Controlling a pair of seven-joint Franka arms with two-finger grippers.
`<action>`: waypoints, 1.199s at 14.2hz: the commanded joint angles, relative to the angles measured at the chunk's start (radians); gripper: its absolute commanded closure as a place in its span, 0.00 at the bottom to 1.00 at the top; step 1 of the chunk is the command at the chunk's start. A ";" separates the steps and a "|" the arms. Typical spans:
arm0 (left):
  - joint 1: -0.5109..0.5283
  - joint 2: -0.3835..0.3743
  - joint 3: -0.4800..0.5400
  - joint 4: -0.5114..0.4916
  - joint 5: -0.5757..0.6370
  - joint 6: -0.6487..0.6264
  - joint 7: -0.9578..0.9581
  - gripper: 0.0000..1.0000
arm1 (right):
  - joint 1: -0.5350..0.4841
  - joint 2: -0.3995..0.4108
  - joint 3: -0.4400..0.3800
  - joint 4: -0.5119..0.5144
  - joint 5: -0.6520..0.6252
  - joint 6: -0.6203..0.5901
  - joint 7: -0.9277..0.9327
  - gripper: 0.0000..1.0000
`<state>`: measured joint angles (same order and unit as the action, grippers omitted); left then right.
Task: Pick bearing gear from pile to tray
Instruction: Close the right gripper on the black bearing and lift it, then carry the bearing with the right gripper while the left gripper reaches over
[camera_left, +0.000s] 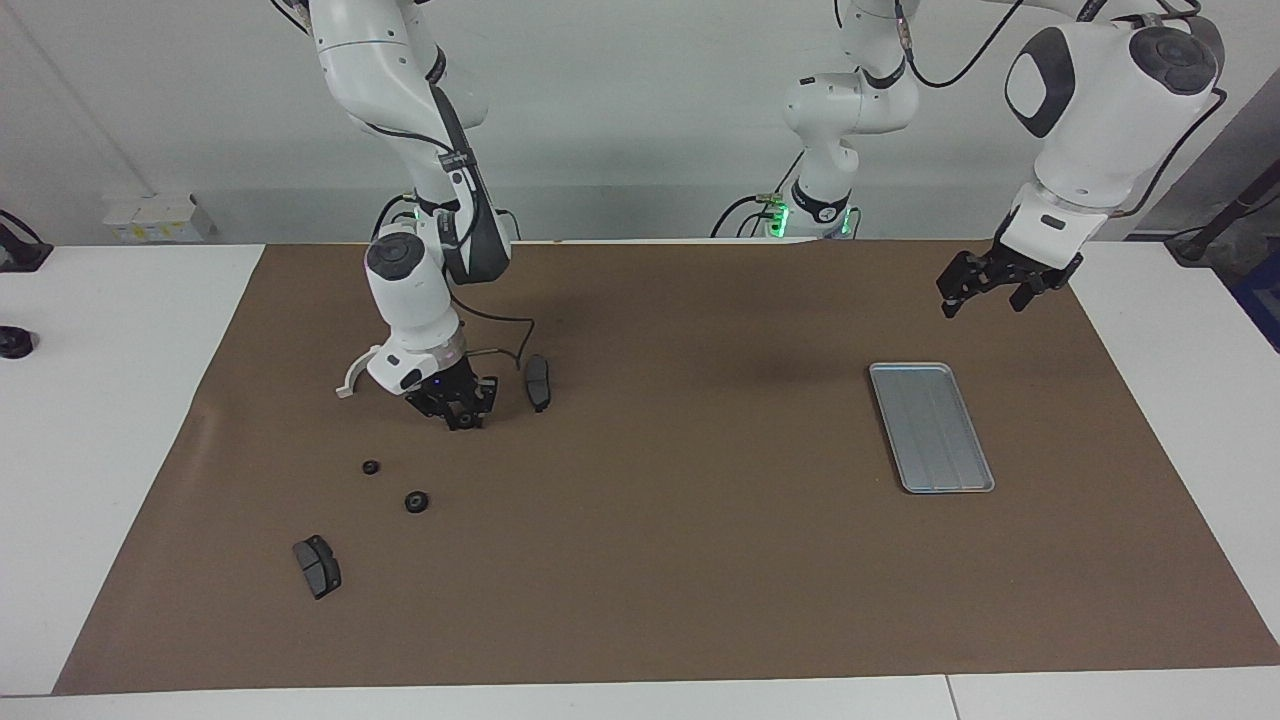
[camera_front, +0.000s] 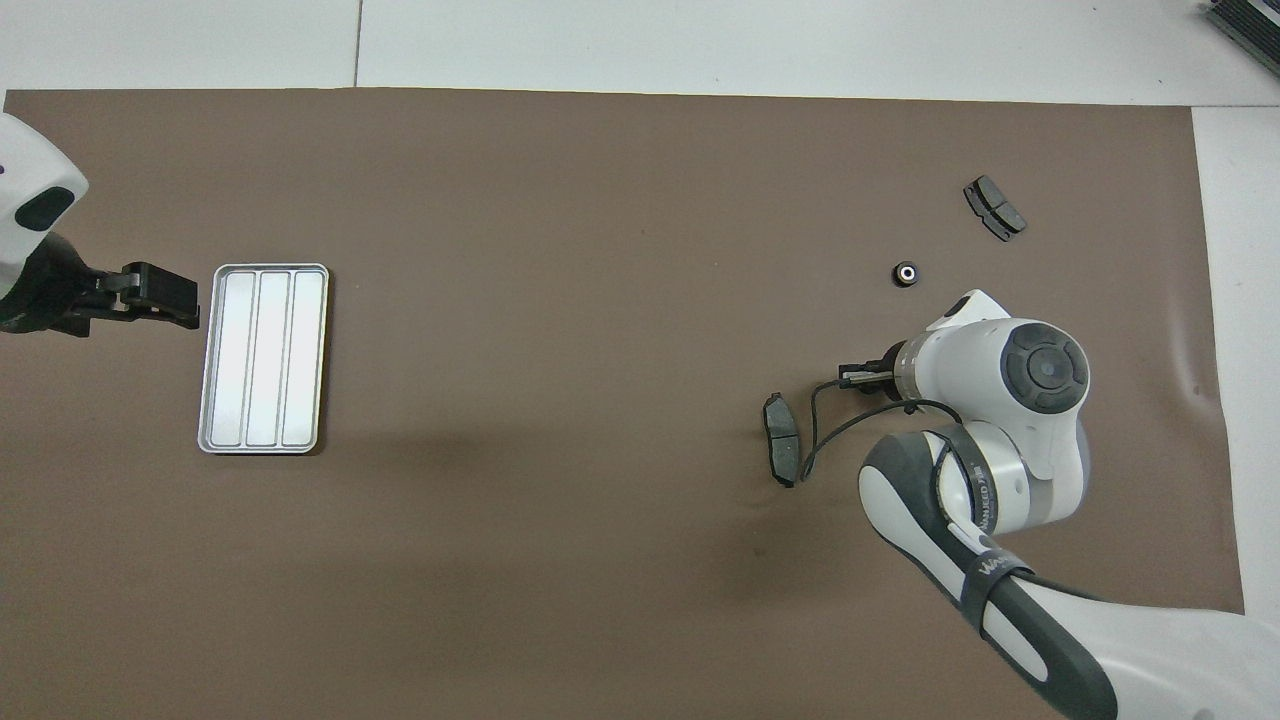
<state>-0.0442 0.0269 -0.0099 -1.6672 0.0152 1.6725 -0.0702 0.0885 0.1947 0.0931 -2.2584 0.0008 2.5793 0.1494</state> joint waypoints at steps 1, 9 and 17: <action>0.009 -0.033 -0.007 -0.036 0.017 0.010 -0.003 0.00 | -0.004 0.003 0.007 -0.012 0.016 0.033 0.009 0.90; 0.010 -0.033 -0.007 -0.036 0.017 0.010 -0.003 0.00 | 0.085 -0.009 0.010 0.135 0.016 -0.094 0.166 1.00; 0.009 -0.033 -0.005 -0.036 0.017 0.010 -0.003 0.00 | 0.361 0.173 0.005 0.414 -0.051 -0.134 0.589 1.00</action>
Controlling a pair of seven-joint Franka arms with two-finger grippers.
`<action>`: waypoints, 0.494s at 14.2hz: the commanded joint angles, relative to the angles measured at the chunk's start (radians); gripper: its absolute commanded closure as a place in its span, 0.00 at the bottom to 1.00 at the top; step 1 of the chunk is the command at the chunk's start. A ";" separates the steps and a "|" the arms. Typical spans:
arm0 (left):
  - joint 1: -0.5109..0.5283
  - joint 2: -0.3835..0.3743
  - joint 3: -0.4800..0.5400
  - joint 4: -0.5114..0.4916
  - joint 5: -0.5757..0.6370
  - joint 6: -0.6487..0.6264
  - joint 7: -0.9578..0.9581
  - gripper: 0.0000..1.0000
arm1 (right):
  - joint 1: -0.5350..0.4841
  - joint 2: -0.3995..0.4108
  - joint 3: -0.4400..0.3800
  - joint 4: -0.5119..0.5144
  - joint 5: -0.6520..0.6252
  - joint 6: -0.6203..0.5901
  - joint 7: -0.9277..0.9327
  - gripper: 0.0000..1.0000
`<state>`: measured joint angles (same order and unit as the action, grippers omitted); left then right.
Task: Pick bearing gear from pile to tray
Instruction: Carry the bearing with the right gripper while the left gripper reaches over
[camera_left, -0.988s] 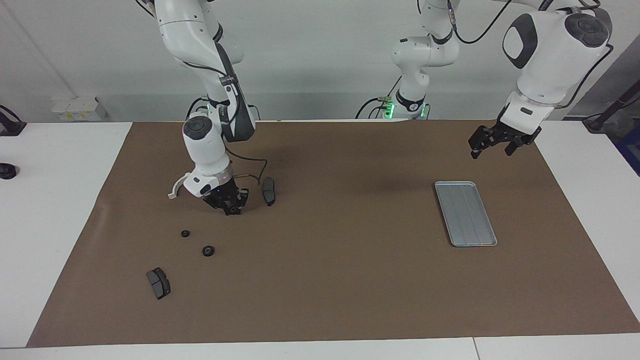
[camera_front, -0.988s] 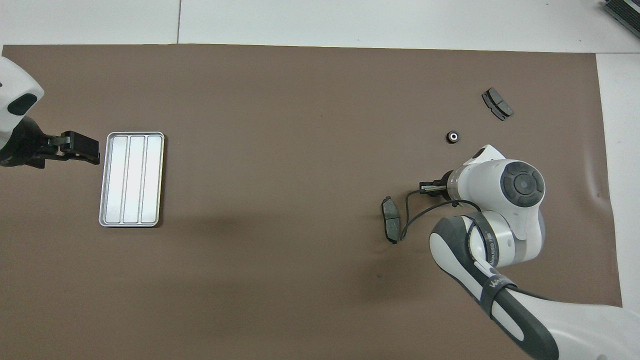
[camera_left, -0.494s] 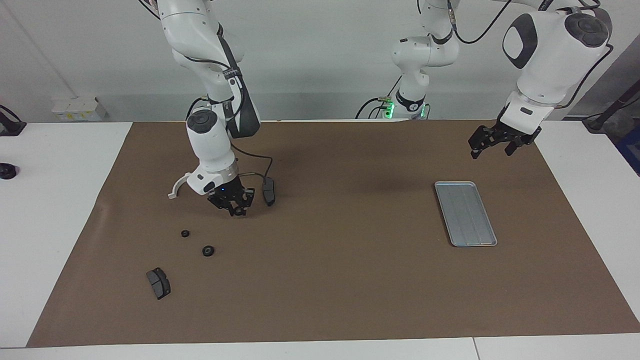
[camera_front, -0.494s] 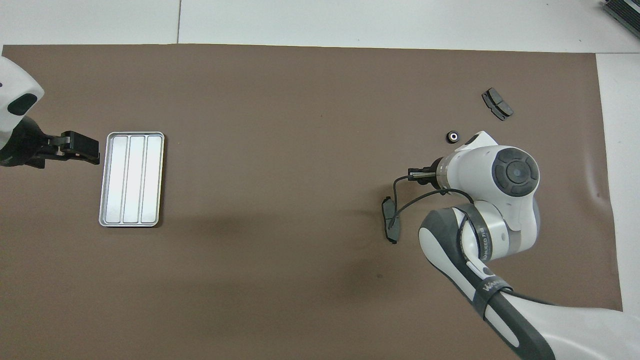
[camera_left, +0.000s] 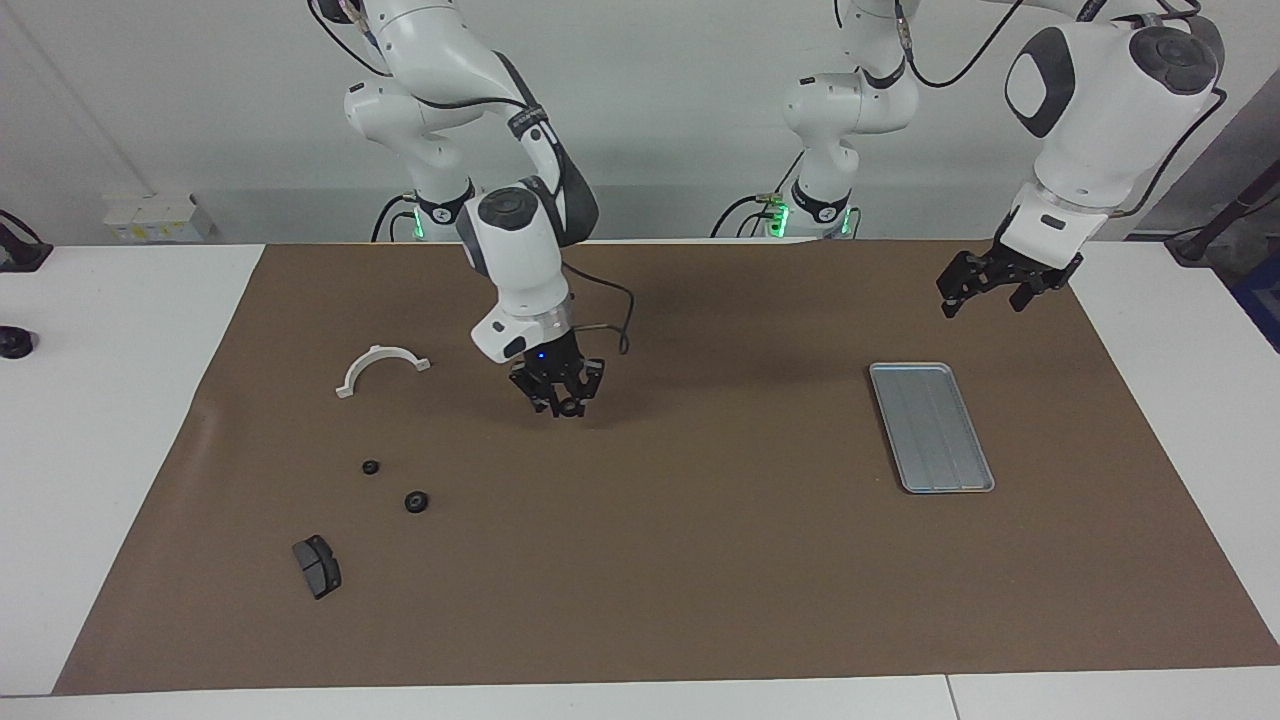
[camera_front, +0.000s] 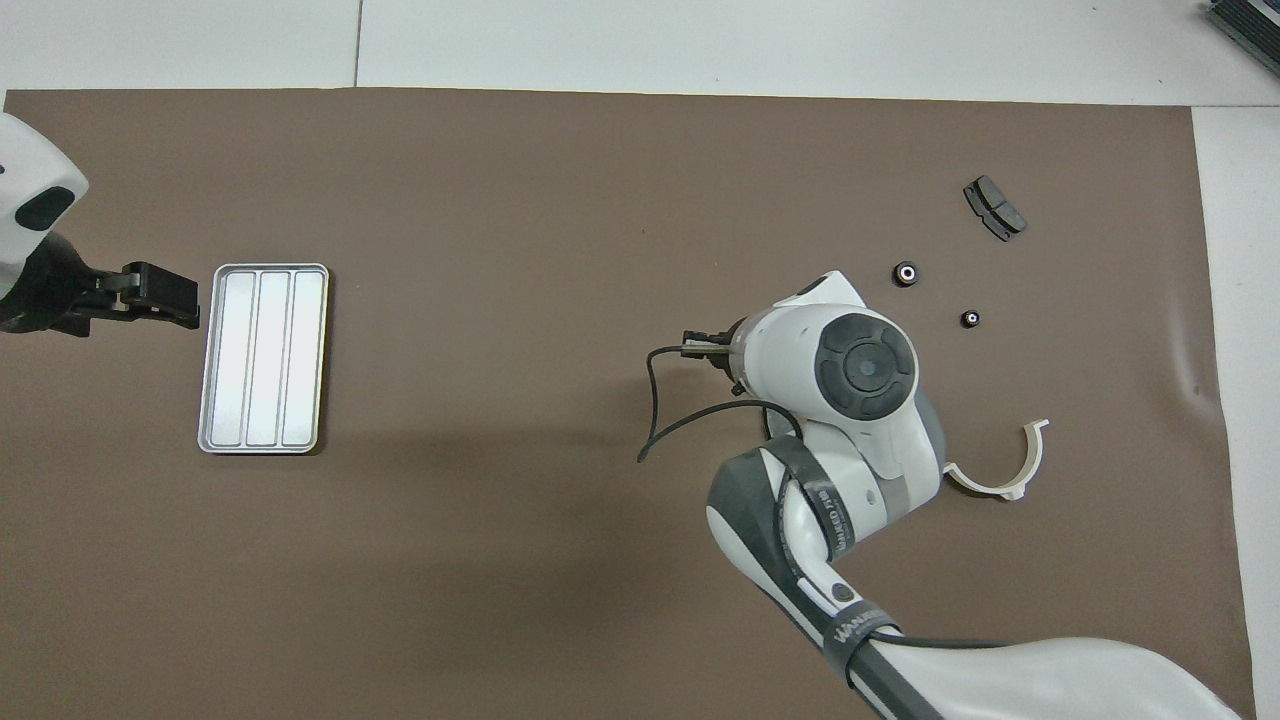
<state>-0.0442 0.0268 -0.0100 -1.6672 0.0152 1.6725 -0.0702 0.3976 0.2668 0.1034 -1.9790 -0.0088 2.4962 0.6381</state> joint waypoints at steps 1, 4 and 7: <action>0.009 -0.033 -0.007 -0.036 0.017 0.010 -0.003 0.00 | 0.084 0.147 -0.005 0.199 -0.086 -0.081 0.167 1.00; 0.009 -0.035 -0.007 -0.036 0.017 -0.005 -0.002 0.00 | 0.151 0.288 -0.002 0.374 -0.180 -0.129 0.325 1.00; 0.009 -0.033 -0.007 -0.036 0.017 0.007 -0.002 0.00 | 0.211 0.365 -0.004 0.468 -0.181 -0.132 0.373 1.00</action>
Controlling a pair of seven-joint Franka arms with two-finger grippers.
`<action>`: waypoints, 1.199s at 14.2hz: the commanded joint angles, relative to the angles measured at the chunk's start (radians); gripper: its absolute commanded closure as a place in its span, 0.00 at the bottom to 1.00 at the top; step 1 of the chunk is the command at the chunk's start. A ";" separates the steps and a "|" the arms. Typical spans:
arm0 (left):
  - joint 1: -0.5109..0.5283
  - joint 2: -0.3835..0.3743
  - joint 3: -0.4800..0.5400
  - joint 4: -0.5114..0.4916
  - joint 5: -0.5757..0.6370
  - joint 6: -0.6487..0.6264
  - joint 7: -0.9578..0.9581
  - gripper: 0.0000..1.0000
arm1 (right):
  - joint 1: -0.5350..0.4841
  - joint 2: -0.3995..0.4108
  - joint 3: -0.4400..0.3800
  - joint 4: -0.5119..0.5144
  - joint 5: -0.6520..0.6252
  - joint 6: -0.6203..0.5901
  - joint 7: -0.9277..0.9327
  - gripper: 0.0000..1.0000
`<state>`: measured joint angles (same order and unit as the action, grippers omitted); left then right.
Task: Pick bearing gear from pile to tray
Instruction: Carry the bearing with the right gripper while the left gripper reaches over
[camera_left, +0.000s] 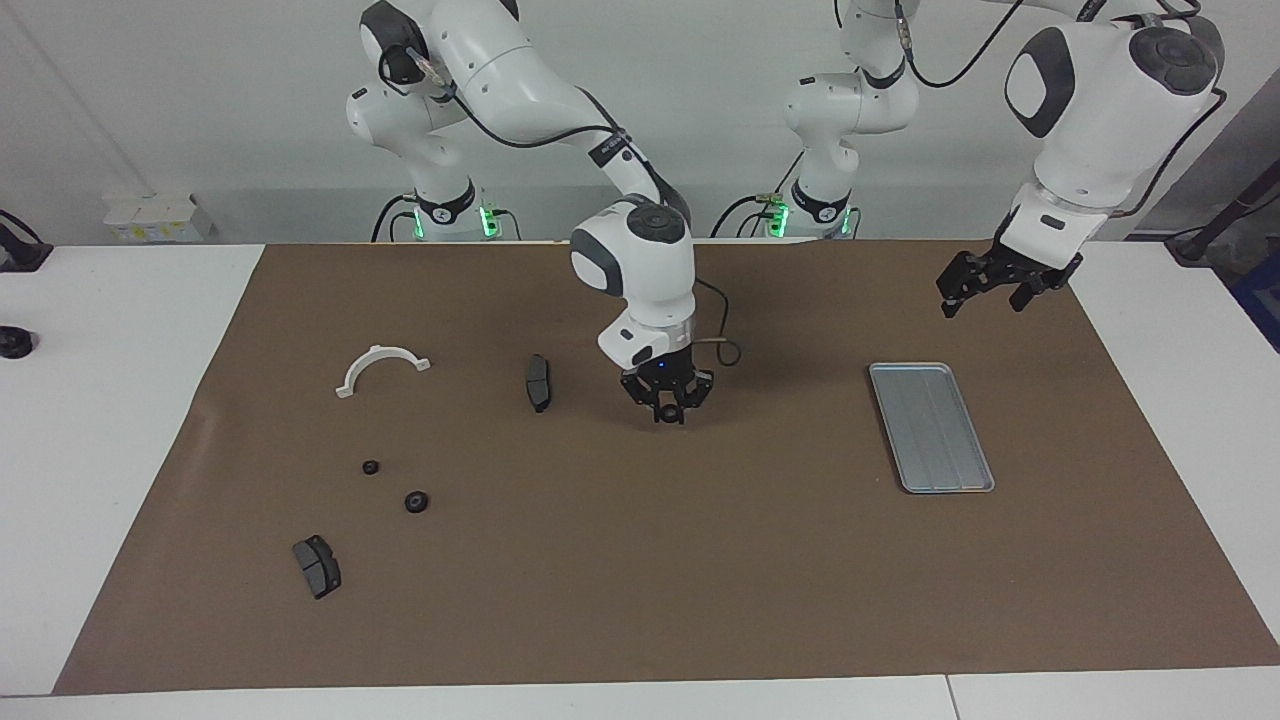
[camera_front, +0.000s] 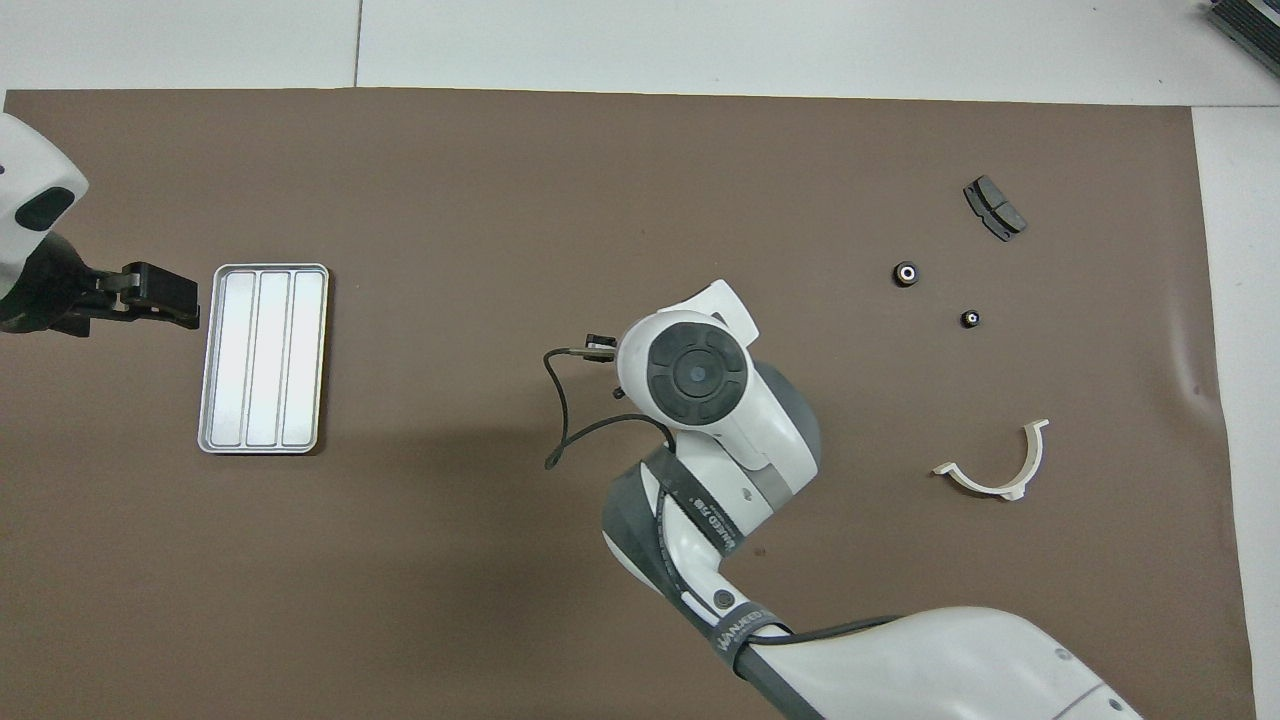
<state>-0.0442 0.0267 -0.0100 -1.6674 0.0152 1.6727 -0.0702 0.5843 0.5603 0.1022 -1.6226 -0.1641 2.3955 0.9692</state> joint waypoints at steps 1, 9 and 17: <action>0.009 -0.033 -0.007 -0.034 0.017 0.012 0.003 0.00 | 0.029 0.073 -0.001 0.113 -0.029 -0.030 0.040 1.00; -0.011 -0.034 -0.025 -0.031 0.009 0.036 -0.055 0.00 | 0.068 0.069 0.001 0.079 -0.037 -0.019 0.046 0.16; -0.224 0.056 -0.033 -0.015 -0.054 0.156 -0.378 0.00 | -0.085 -0.113 -0.002 -0.089 -0.035 -0.004 -0.042 0.00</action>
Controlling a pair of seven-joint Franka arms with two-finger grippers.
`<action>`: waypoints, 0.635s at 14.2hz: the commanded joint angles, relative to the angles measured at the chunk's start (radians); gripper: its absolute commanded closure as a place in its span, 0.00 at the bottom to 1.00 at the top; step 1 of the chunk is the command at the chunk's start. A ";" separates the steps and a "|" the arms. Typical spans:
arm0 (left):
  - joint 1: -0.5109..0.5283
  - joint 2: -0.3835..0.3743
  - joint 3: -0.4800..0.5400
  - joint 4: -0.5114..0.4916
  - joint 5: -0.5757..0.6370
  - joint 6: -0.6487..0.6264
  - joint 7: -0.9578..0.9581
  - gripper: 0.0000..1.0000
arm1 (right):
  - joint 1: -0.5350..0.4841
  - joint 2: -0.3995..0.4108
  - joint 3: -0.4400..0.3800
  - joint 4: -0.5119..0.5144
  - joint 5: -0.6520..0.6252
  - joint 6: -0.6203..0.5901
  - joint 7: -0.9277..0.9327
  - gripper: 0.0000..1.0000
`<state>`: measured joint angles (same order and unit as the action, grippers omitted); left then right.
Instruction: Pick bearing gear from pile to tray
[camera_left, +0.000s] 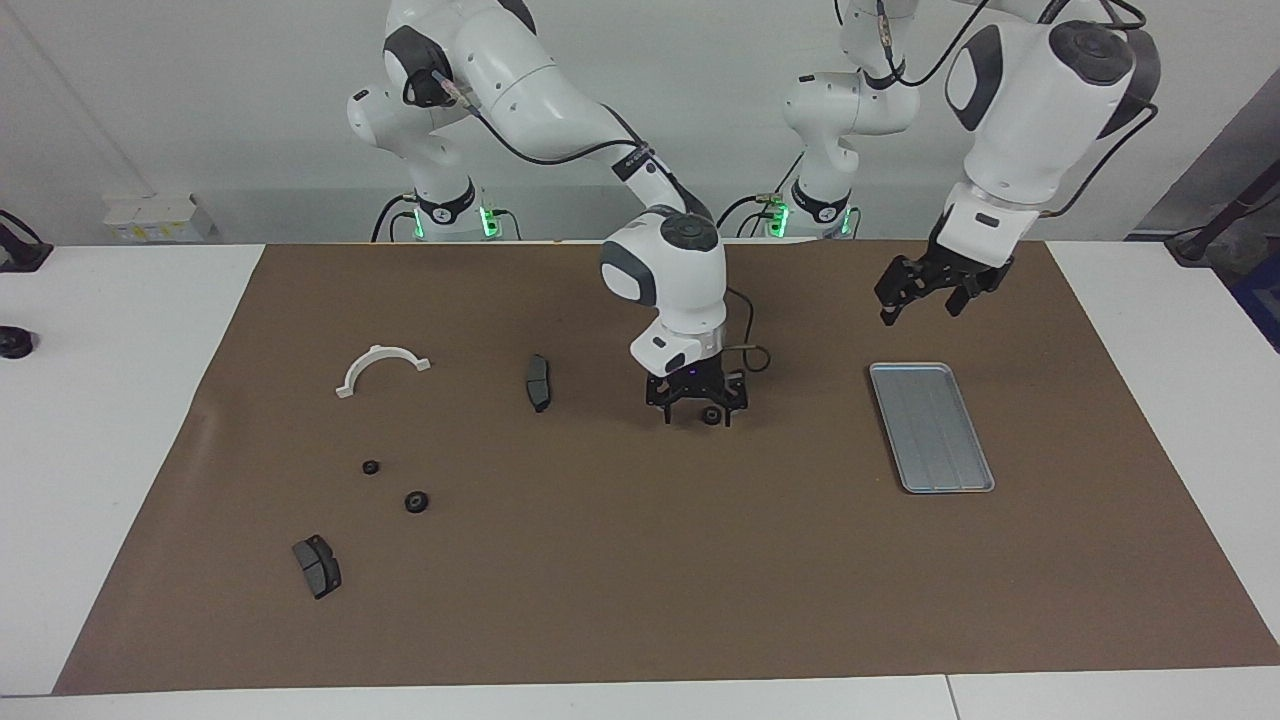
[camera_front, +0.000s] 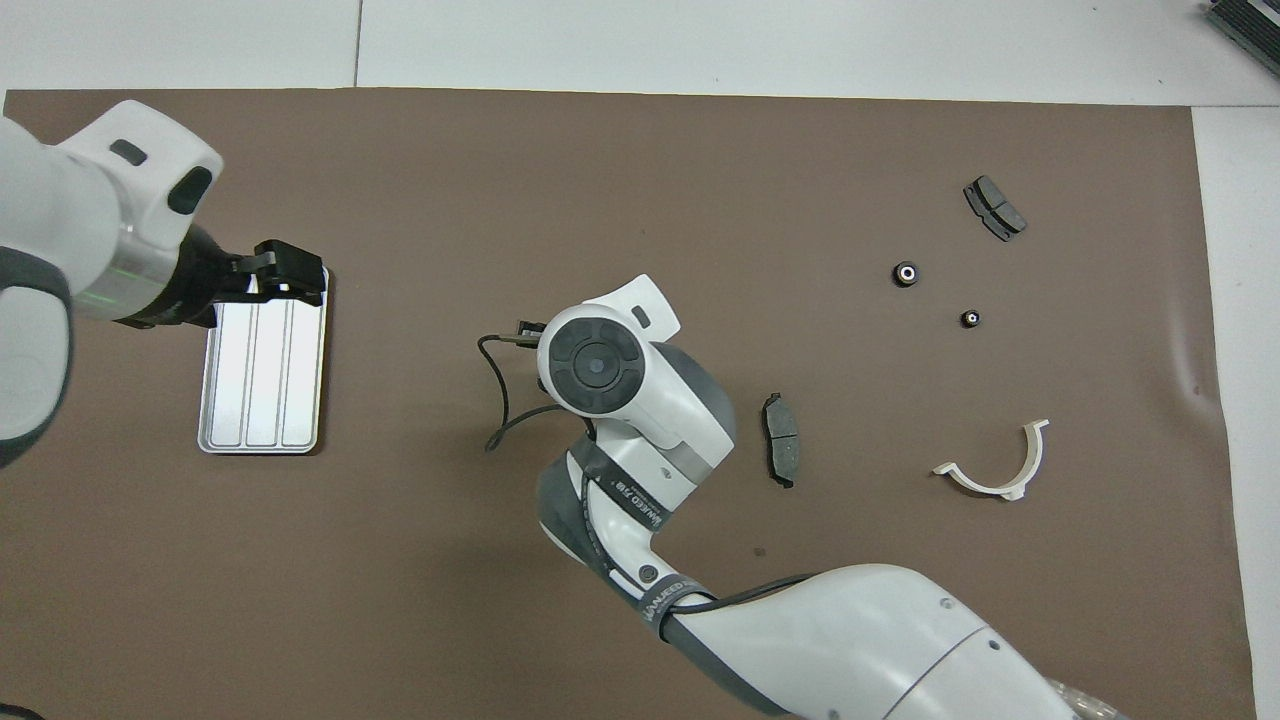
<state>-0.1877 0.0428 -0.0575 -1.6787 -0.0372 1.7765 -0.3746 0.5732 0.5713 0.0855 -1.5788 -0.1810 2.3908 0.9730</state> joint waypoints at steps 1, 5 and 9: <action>-0.114 0.073 0.015 0.013 -0.001 0.066 -0.096 0.00 | -0.110 -0.167 0.016 -0.171 -0.015 -0.004 -0.094 0.00; -0.210 0.172 0.015 0.034 0.020 0.196 -0.219 0.00 | -0.251 -0.304 0.017 -0.303 -0.002 -0.018 -0.287 0.00; -0.294 0.290 0.015 -0.019 0.060 0.325 -0.227 0.00 | -0.380 -0.367 0.017 -0.366 0.067 -0.061 -0.526 0.00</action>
<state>-0.4470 0.2808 -0.0596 -1.6745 -0.0069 2.0275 -0.5830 0.2499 0.2531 0.0860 -1.8858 -0.1596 2.3504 0.5587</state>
